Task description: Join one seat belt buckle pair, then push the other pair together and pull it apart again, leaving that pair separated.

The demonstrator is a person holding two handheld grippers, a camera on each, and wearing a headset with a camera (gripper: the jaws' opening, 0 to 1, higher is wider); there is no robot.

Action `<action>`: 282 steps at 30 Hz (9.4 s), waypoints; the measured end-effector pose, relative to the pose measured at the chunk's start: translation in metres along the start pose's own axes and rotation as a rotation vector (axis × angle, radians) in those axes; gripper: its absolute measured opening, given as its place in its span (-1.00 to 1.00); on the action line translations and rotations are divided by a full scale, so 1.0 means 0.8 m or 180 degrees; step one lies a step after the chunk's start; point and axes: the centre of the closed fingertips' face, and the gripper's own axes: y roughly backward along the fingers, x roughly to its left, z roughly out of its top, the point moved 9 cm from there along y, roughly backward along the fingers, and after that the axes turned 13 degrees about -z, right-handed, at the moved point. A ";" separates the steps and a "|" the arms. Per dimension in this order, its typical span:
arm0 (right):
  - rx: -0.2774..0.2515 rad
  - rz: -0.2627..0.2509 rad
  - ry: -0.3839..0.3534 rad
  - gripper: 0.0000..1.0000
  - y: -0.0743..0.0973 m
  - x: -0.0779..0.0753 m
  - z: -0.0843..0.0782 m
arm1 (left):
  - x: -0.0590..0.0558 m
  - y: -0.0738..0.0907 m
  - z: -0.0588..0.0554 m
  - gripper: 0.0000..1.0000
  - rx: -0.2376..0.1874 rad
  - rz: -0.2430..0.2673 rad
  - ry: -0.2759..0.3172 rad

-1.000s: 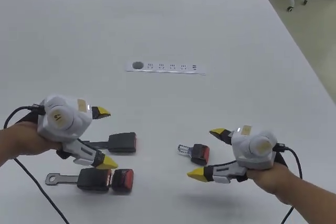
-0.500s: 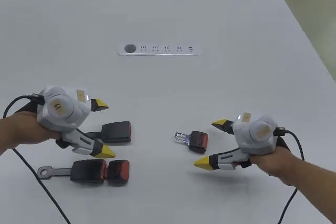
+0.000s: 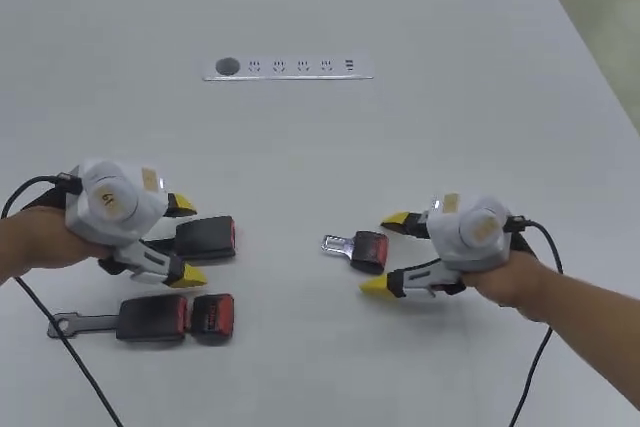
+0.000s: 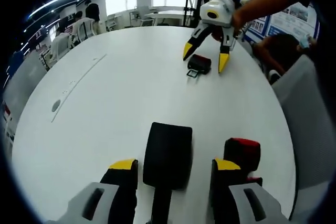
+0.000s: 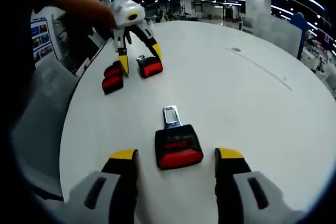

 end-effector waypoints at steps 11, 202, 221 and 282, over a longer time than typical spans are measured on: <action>-0.0057 0.0133 0.0284 -0.16 -0.012 0.000 0.009 | 0.008 -0.004 0.002 0.04 0.0124 -0.0056 -0.0323; -0.0142 0.0570 0.0613 -0.30 -0.113 0.050 0.119 | 0.013 -0.010 0.017 -0.30 0.0640 -0.0286 -0.0551; -0.0160 0.0587 0.0634 -0.29 -0.090 0.029 0.093 | 0.017 -0.012 0.014 -0.30 0.0572 -0.0244 -0.0487; 0.0074 0.0372 0.0457 -0.28 -0.016 -0.027 0.018 | 0.011 -0.011 0.017 -0.29 0.0552 -0.0215 -0.0446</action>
